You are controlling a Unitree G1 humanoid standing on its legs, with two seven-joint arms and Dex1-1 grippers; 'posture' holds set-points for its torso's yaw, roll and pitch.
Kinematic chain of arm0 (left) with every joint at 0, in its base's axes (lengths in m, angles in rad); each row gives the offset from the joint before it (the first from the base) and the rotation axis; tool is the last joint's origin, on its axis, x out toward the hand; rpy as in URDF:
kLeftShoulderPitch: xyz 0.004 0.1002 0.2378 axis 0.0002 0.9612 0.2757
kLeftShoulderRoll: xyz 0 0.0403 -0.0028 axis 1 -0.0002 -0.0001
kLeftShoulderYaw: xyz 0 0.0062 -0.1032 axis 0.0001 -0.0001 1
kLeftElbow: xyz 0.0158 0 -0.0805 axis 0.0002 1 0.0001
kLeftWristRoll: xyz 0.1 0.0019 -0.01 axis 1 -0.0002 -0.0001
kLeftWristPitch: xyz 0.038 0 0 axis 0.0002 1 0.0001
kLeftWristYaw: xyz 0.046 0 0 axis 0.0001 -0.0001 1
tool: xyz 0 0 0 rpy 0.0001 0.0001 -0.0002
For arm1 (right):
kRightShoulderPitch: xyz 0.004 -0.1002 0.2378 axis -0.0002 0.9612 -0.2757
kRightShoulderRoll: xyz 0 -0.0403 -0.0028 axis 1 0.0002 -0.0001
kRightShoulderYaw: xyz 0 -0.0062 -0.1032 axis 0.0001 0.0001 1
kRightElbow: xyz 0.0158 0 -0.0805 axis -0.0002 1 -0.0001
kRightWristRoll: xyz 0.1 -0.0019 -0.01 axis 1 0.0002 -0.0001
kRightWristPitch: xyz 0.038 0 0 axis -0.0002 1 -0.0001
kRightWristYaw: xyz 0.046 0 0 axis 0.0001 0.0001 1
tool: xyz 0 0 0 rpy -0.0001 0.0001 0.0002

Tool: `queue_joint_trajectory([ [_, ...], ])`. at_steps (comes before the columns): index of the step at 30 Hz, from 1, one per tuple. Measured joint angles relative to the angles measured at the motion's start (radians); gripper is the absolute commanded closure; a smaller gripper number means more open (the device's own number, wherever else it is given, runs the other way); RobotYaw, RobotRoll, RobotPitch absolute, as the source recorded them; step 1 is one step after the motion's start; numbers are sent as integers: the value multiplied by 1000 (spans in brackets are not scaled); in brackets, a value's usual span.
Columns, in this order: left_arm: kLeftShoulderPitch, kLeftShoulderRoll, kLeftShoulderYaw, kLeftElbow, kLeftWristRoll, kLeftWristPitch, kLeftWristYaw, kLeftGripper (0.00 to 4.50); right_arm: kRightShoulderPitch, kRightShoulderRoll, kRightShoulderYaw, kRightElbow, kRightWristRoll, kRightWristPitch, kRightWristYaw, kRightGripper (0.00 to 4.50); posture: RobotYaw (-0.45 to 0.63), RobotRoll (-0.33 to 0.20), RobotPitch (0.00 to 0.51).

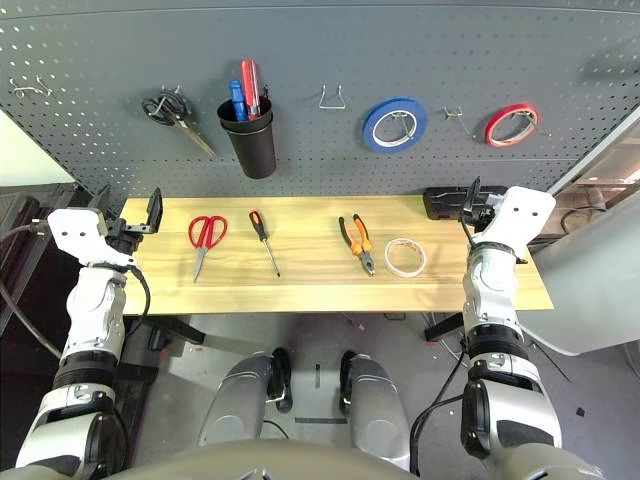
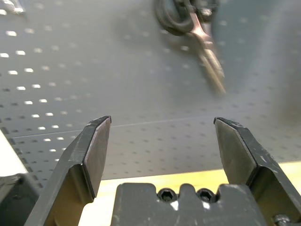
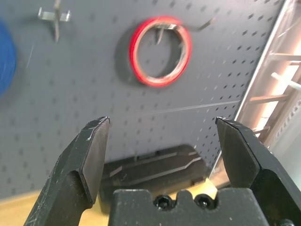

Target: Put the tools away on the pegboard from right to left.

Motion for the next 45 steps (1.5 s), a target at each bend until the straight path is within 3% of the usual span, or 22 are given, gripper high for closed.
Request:
queue_joint_trajectory([
  [8, 140, 65, -167, -252, -14, 166, -254, 24, 29, -75, 56, -103, -25, 215, 149, 0, 94, 0, 227],
  [13, 169, 114, -234, -360, -16, 249, -356, 24, 29, -116, 55, -149, 4, 335, 245, 0, 78, 0, 263],
  [23, 187, 171, -301, -419, 0, 309, -456, 24, 9, -234, 144, -201, -5, 544, 494, 0, 64, 0, 312],
  [36, 227, 187, -325, -485, 22, 355, -481, 24, -122, -348, 414, -147, -129, 557, 929, 0, 89, 0, 340],
  [45, 249, 204, -330, -516, 31, 365, -484, 24, -251, -356, 528, 66, -241, 489, 1041, 0, 117, 0, 341],
])
